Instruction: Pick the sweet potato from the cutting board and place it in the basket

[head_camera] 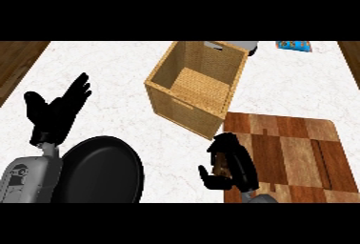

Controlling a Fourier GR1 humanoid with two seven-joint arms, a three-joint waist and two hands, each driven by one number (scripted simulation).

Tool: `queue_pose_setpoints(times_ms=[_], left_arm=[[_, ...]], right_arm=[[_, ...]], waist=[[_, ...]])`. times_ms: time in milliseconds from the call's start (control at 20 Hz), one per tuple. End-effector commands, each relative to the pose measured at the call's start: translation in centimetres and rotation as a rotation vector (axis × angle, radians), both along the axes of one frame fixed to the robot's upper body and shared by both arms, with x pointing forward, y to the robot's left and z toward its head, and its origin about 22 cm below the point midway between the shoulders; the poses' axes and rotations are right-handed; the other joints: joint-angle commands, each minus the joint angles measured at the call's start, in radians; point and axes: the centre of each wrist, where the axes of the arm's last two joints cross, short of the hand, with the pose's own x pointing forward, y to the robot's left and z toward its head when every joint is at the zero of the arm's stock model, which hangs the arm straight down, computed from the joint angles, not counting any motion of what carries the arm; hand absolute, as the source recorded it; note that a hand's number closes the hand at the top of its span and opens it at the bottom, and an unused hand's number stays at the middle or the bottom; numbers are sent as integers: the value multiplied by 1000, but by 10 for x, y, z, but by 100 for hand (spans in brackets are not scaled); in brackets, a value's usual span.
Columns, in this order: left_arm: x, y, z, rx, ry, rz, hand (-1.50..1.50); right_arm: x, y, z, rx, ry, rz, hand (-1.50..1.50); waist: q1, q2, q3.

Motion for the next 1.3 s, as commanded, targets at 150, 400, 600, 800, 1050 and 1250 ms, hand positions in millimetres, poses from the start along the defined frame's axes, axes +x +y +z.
queue_pose_setpoints(times_ms=[150,400,600,800,1050,1250], left_arm=[[7,-14,-1,-20,5,-23,0],[8,-12,-1,-6,24,-10,0],[7,-9,-6,-8,31,10,0],[6,0,-6,6,37,31,0],[2,0,-13,15,68,38,0],[7,0,-7,10,42,40,0]], right_arm=[[-11,80,40,129,-10,76,150],[-17,111,76,183,-118,33,150],[-13,127,102,221,-168,-29,150],[-6,138,120,211,-176,-79,150],[13,152,158,200,-216,-136,150],[34,163,192,164,-226,-205,150]], waist=[[28,4,33],[-1,-16,26],[-24,-21,21],[-37,-26,18],[-45,-34,17],[-41,-28,18]])
